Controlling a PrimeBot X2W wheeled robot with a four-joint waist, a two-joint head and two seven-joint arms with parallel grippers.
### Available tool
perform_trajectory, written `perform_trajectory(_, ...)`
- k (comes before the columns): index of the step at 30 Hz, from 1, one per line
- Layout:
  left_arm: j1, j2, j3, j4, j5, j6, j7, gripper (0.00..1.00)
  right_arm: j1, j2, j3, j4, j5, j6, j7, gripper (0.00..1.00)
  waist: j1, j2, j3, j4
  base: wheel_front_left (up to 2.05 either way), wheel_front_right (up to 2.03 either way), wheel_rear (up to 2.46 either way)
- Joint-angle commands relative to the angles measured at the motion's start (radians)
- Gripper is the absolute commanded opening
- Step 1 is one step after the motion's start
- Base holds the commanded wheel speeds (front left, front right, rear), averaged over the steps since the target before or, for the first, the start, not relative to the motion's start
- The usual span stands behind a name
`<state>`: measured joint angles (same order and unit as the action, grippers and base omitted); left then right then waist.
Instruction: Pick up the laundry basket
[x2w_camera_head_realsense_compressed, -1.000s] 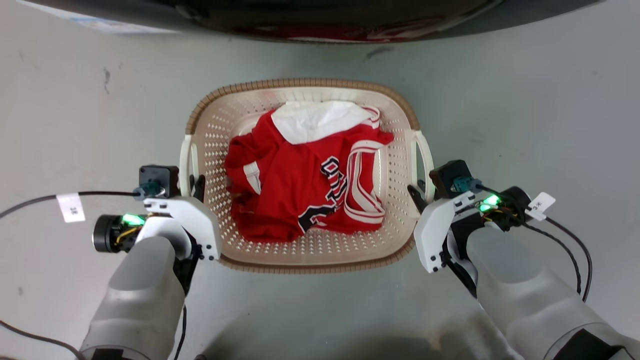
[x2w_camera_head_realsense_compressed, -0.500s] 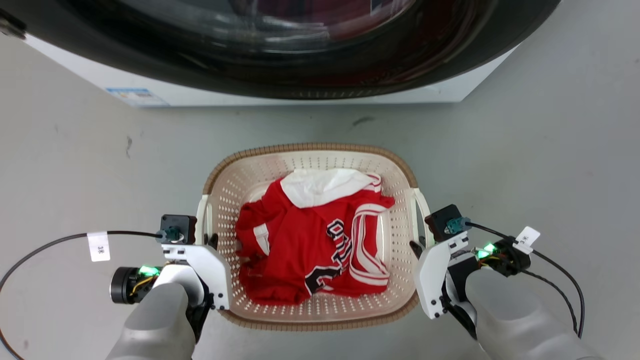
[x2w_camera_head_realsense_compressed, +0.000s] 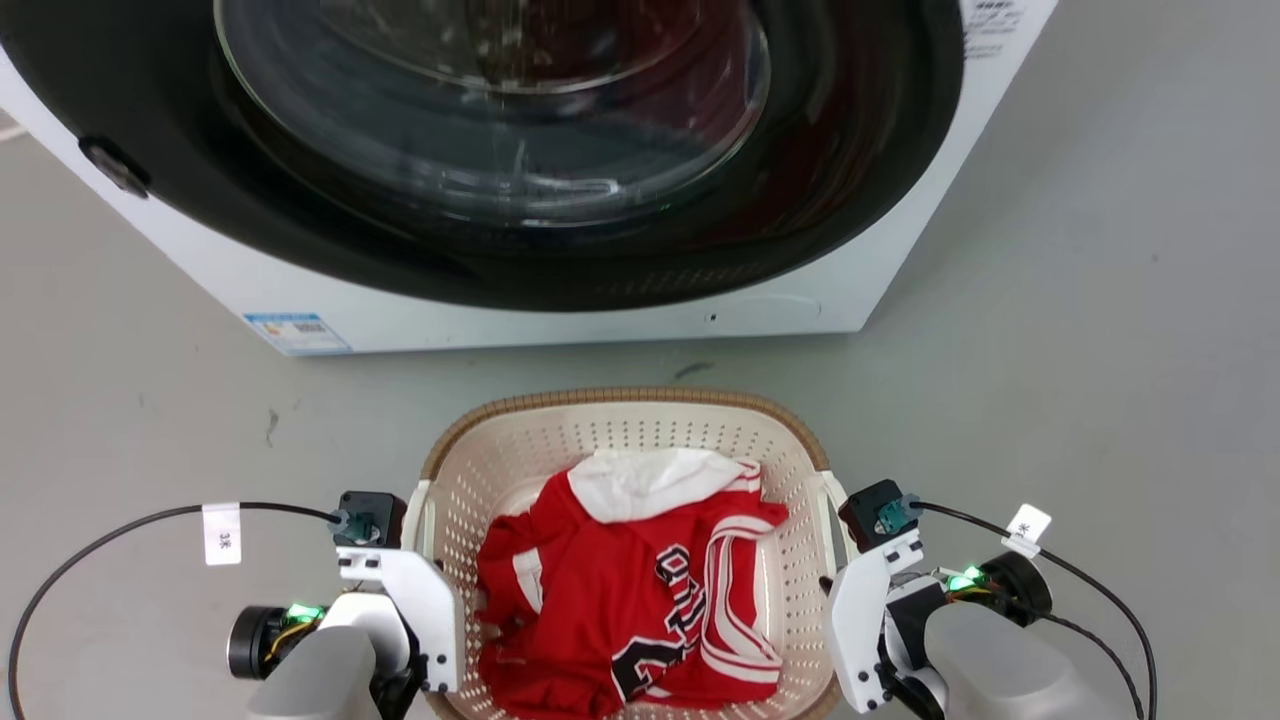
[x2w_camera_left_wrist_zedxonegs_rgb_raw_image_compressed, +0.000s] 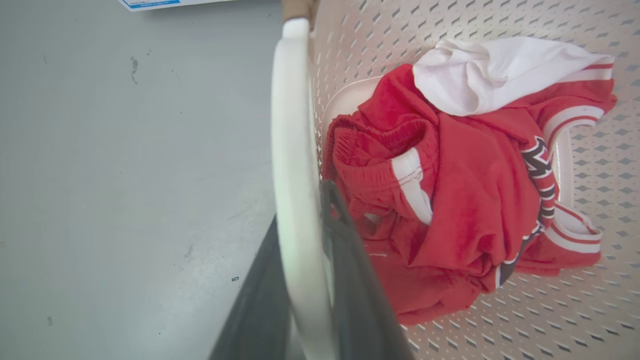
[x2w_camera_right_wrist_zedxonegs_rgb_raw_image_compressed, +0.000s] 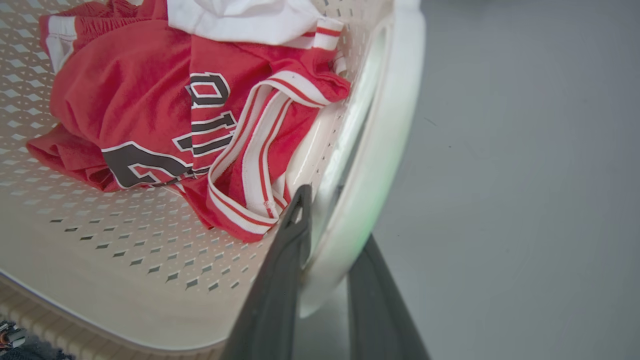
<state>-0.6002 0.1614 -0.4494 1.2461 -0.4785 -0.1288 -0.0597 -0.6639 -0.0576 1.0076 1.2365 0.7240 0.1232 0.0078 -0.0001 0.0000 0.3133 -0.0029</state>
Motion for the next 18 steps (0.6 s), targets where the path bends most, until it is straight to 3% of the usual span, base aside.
perform_trajectory(1,0.013,0.001,-0.015,-0.014,-0.011,-0.002,0.012,0.00,0.016,0.013,0.013,-0.006,0.004,0.014,0.007,0.00,0.0001,0.0000,-0.041,-0.014,0.00,0.00,0.00)
perform_trajectory(18,0.100,0.054,-0.175,-0.080,-0.192,-0.003,0.161,0.00,0.074,0.007,0.102,0.003,0.081,0.013,0.095,0.00,0.0001,0.0000,-0.226,-0.032,0.00,0.00,0.00)
